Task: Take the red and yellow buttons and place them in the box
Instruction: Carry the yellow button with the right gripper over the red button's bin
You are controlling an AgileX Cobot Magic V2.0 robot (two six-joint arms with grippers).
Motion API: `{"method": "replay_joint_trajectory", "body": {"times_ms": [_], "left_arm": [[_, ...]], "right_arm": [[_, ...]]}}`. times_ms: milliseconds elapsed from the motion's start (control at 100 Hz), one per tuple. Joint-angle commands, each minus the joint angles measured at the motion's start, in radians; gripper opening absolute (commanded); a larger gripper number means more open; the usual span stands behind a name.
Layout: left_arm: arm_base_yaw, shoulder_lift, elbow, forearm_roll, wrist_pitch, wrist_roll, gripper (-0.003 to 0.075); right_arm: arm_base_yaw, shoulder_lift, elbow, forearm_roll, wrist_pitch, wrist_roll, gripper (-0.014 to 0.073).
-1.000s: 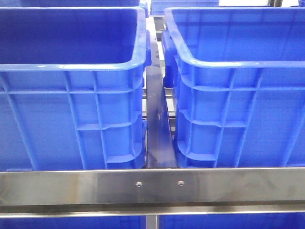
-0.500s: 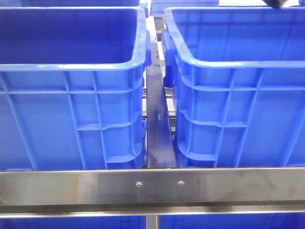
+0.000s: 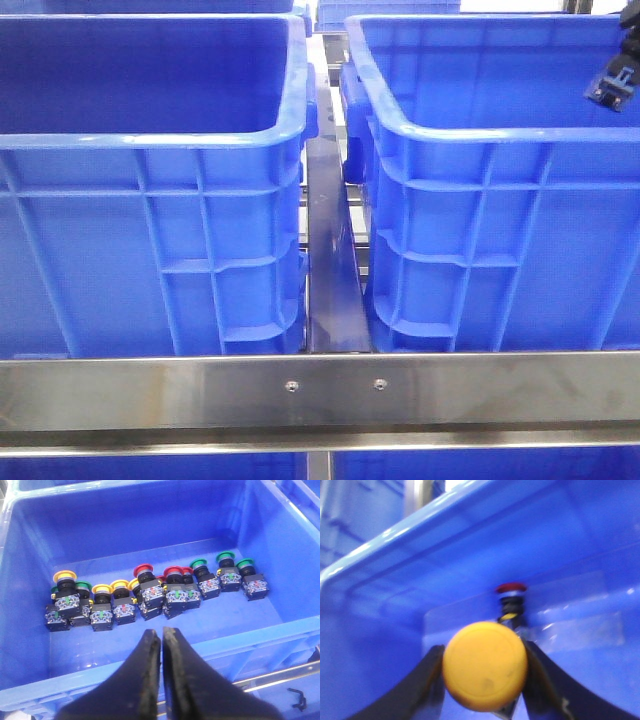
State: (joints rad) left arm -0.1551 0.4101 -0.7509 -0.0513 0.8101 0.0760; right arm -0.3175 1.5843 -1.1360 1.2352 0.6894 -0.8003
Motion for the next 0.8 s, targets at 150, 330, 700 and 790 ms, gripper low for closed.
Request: {"method": "replay_joint_trajectory", "body": {"times_ms": [150,330,700,790], "left_arm": [[0.002,0.006,-0.028,-0.011,-0.07,0.002,-0.0019],[0.002,0.006,-0.028,-0.011,-0.07,0.002,-0.0019],[0.002,0.006,-0.028,-0.011,-0.07,0.002,-0.0019],[0.002,0.006,-0.028,-0.011,-0.07,0.002,-0.0019]], "right_arm": [[-0.008,0.089,-0.123,0.021,-0.001,-0.004,0.0097],[-0.008,0.171,-0.194,0.021,0.0,-0.004,0.0097],[-0.007,0.269,-0.28,0.02,0.079,-0.004,0.0098],[-0.007,0.288,-0.293,0.02,0.078,-0.004,0.0098]]}}
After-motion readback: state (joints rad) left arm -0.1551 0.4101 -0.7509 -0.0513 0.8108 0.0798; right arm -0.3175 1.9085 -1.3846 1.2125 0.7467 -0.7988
